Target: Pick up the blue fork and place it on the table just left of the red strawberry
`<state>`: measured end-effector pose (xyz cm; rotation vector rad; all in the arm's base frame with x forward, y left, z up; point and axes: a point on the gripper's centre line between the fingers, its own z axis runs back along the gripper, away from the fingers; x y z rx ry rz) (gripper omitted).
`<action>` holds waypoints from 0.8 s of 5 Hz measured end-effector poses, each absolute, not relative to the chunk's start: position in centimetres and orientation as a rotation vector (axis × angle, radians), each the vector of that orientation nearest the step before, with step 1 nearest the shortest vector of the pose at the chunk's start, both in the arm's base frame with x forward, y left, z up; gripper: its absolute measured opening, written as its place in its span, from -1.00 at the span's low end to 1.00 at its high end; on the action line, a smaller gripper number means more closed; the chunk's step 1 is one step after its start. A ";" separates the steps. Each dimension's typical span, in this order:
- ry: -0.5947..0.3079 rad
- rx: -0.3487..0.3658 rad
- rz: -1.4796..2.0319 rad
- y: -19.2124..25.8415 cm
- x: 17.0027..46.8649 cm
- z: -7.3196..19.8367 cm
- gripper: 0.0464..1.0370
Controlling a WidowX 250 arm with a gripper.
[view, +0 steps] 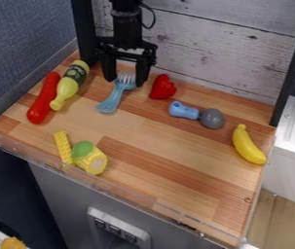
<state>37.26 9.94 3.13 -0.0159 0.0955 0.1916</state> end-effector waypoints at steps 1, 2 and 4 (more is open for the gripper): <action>0.091 -0.018 0.263 9.8 37.3 2.6 0.92; 0.091 -0.016 0.300 9.8 37.2 2.4 0.92; 0.099 -0.017 0.236 9.7 36.4 1.2 0.92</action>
